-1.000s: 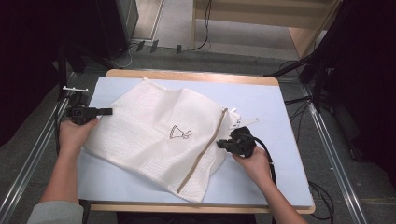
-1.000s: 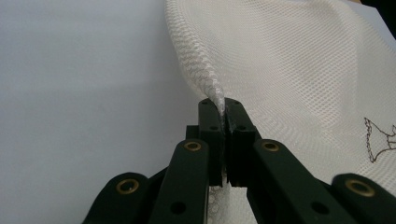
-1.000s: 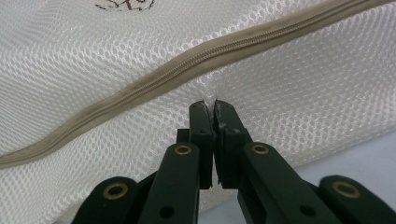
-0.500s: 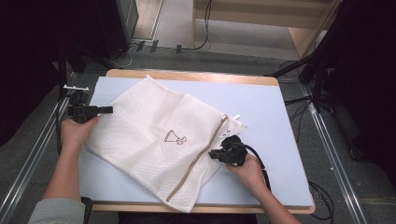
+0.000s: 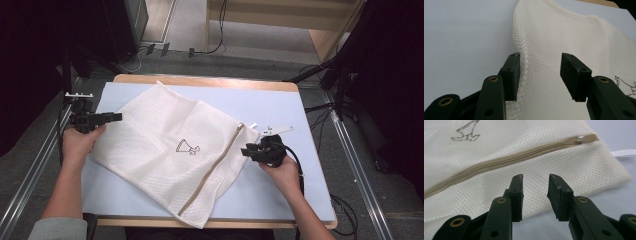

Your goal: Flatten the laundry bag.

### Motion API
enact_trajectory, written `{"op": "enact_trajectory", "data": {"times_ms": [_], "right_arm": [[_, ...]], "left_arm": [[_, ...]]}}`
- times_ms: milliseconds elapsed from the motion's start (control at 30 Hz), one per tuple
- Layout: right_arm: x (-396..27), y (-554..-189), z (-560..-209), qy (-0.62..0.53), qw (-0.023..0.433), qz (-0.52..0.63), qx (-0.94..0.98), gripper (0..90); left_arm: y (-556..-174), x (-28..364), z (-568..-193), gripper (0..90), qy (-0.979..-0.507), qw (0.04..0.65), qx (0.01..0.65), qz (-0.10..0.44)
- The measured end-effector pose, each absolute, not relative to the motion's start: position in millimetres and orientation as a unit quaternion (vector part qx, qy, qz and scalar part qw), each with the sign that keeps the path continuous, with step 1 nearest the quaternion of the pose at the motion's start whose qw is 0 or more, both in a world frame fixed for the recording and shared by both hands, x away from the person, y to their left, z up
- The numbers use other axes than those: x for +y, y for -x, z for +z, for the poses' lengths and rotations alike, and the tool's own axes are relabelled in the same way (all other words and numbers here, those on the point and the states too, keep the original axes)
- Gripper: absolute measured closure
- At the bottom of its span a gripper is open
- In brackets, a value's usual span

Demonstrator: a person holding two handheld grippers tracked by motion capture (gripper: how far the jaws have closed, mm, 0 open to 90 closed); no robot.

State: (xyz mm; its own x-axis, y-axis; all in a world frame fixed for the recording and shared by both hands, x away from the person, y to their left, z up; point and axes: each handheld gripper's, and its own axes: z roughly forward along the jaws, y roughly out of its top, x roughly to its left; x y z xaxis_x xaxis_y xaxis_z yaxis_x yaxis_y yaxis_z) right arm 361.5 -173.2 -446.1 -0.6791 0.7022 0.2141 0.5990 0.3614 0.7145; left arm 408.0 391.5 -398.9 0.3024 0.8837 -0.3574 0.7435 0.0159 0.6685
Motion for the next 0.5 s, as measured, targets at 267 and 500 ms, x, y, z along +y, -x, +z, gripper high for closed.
{"op": "enact_trajectory", "data": {"times_ms": [267,500], "right_arm": [[-183.5,-396.7,-451.4,-0.418,0.106,0.375,0.821,62.6],[-193.3,-426.3,-457.9,-0.446,0.116,0.37,0.806,61.1]], "left_arm": [[-392.3,388.9,-391.0,50.2,-0.7,0.407,0.581,0.083],[-375.4,387.3,-389.5,50.2,-0.706,0.402,0.576,0.089]]}}
